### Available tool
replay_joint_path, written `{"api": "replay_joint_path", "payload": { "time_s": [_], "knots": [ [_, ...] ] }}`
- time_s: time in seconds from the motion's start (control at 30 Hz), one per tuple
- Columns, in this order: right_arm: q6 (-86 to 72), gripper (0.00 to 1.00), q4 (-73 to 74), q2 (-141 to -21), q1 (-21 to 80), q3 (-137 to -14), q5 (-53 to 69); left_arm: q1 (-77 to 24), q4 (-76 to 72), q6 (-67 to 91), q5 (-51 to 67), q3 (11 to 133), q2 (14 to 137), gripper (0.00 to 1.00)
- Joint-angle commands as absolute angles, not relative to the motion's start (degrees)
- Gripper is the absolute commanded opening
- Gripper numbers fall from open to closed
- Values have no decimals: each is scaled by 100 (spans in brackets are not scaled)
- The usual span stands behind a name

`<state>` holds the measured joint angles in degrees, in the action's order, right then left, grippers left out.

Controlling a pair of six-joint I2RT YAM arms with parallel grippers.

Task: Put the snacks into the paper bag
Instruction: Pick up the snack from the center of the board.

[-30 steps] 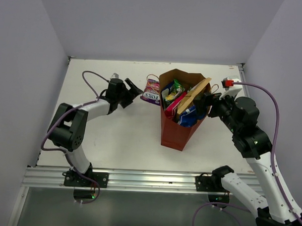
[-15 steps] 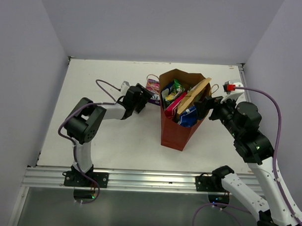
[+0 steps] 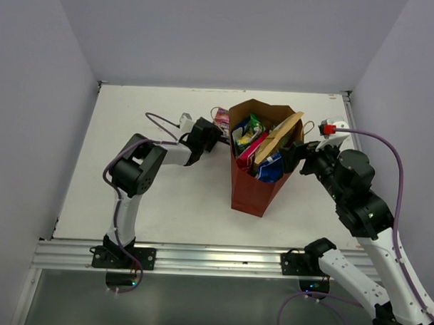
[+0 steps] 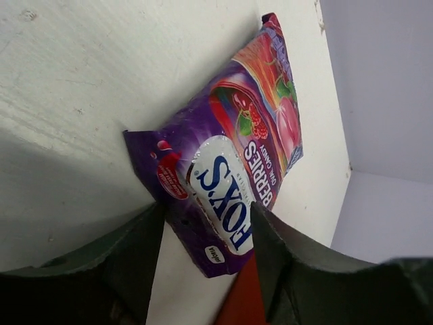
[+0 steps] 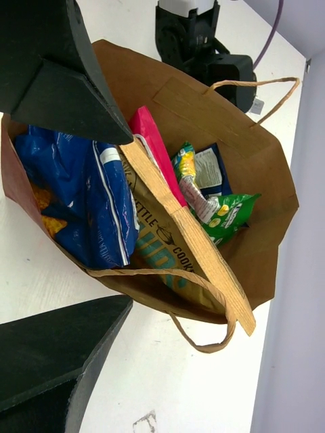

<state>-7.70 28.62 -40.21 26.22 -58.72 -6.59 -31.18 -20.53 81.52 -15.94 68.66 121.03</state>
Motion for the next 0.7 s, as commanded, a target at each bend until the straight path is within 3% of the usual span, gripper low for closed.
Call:
{"api": "replay_joint_path", "payload": {
  "time_s": [0.0, 0.1, 0.2, 0.37, 0.67],
  "knots": [
    [-624, 98, 2610, -3938, 2698, -5862, -905, -3103, -1626, 8103, -1995, 6891, 12498, 57],
    [-563, 98, 2593, -3911, 2733, -5827, -984, -3015, -1643, 8130, -1995, 6856, 12630, 33],
    [-545, 99, 2567, -3902, 2804, -5801, -1046, -2953, -1757, 8095, -2013, 6838, 12691, 17],
    [-448, 98, 2584, -3937, 2962, -5818, -1257, -2839, -1723, 7884, -2109, 6812, 12648, 0],
    [-343, 99, 2575, -4025, 3111, -5818, -1441, -2286, -1846, 7006, -1749, 5424, 11436, 0]
  ]
}}
